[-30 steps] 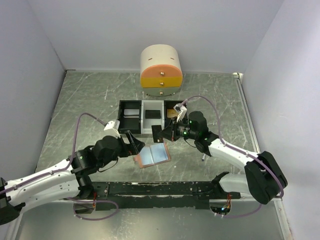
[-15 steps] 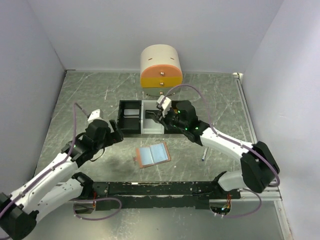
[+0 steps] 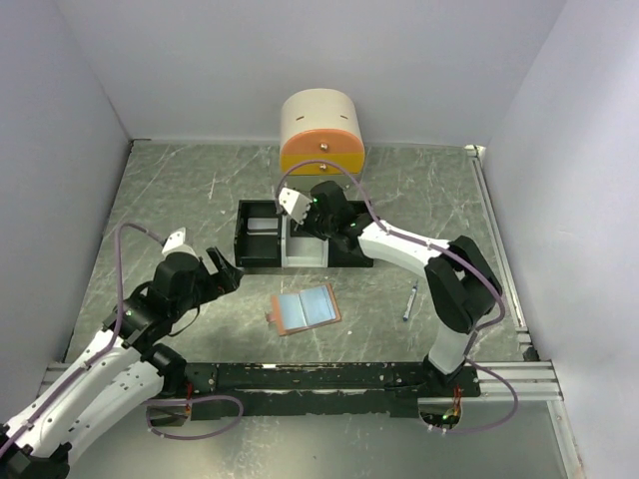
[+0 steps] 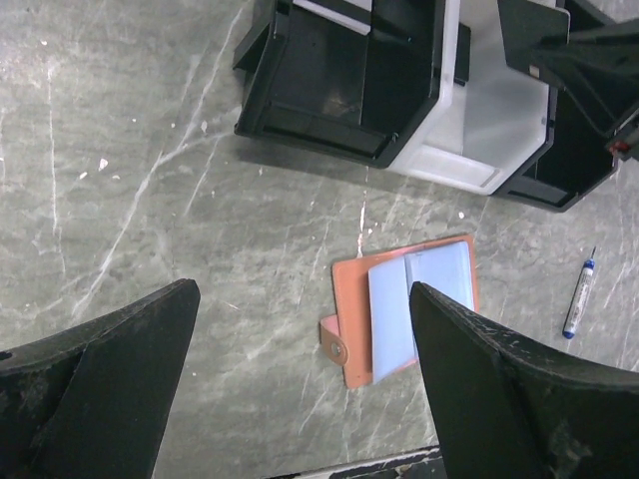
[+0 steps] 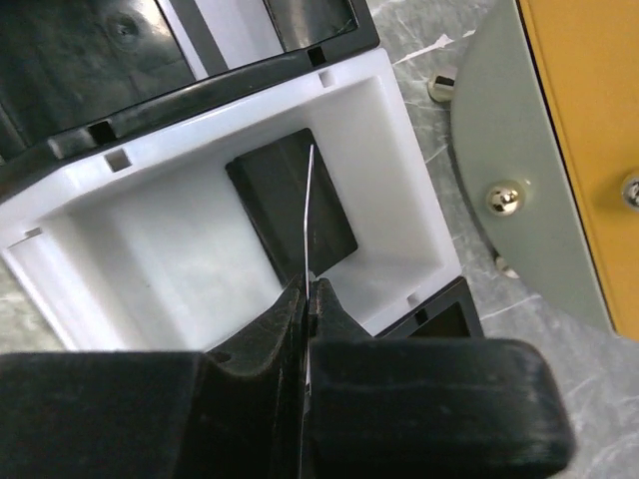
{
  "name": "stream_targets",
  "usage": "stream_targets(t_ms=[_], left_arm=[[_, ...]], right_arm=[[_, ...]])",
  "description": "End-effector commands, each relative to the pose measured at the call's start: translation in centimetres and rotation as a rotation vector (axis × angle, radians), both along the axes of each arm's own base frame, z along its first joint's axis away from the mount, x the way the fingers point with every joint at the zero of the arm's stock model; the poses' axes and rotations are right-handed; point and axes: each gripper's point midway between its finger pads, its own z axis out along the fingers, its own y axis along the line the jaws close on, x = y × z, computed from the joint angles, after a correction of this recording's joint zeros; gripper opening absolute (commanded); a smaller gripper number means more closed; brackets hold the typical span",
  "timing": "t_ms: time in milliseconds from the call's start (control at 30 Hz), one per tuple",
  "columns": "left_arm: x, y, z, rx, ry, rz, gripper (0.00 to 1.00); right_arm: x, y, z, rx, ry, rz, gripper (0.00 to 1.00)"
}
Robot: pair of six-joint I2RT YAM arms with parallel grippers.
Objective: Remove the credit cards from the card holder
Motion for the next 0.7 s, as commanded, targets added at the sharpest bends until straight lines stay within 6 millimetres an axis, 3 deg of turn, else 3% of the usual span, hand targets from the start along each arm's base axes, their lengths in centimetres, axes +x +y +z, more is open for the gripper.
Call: stream_targets(t_ms=[0,400,667], left_arm=[[-0.8,-0.2,-0.6,-0.016,0.037,-0.018,0.98],[-0.9,0.1,0.7,-0.028,0.023,-0.001,0.98],[-1.2,0.7,2.0,-0.056,-0.019,0.023,0.98]], right_arm=[[1.4,-0.6,-0.7,-0.155,-0.055,0.017,0.0],[4.4,0.4,-2.9,-0.308,-0.147,0.018,0.0],[4.8,1.0,-4.6,-0.382,-0.183,0.067,0.0]])
